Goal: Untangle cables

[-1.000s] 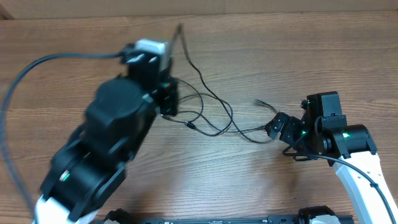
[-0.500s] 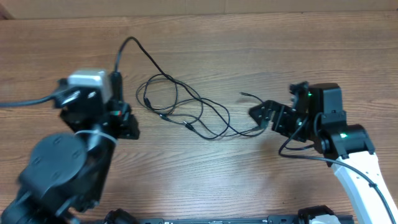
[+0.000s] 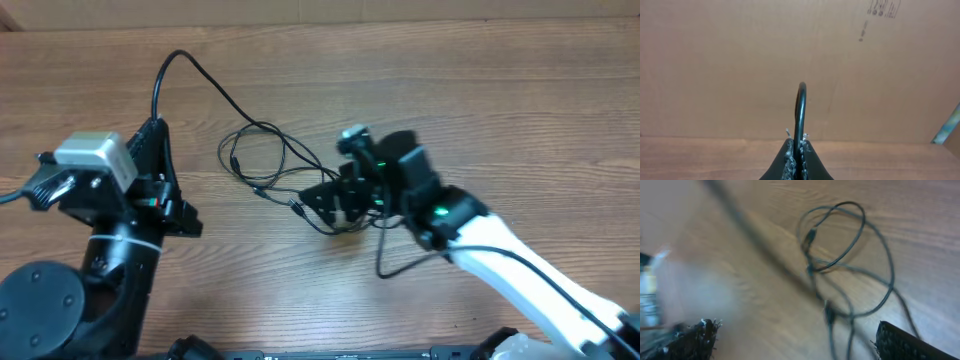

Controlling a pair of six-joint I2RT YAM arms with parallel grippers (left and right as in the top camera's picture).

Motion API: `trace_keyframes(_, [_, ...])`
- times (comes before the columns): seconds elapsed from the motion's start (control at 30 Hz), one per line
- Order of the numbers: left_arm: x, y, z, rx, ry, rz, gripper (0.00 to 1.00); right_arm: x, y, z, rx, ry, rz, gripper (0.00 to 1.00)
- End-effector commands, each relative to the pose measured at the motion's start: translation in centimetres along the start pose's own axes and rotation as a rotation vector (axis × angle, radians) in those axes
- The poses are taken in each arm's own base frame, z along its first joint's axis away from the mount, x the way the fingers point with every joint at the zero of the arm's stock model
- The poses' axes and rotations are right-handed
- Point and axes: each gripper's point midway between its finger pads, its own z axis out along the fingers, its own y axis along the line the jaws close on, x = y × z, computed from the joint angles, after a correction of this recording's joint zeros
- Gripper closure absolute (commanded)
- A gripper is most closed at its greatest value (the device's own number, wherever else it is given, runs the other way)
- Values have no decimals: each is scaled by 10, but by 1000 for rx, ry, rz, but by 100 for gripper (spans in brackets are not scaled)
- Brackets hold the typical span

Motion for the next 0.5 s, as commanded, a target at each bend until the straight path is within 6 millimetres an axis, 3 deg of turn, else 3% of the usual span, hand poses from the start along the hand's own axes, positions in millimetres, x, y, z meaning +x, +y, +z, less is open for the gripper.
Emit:
trace_keyframes(0.0, [-12,9,-17,-5,-46,-7,96,-11,-51,16,279,-62,-21,8])
trace_keyframes(0.03, [-13,10,-20,-5,-51,2,96,-10,-59,21,312,-61,-19,12])
trace_keyframes(0.07, [-14,13,-23,-12,-55,2,96,-7,-64,26,327,-56,-18,22])
trace_keyframes(0.17, [-13,28,-32,-69,-59,4,96,-2,-68,31,334,-38,-14,69])
trace_keyframes(0.23, [-8,43,-37,-142,-43,17,96,-9,-65,28,328,-59,-9,92])
trace_keyframes(0.27, [-5,47,-37,-165,-31,22,96,-16,-62,25,324,-77,-10,96])
trace_keyframes(0.37, [9,53,-37,-199,19,13,96,-64,-38,-4,288,-193,-30,96])
trace_keyframes(0.47, [17,53,-34,-203,39,2,96,-115,6,-47,171,-325,-66,96])
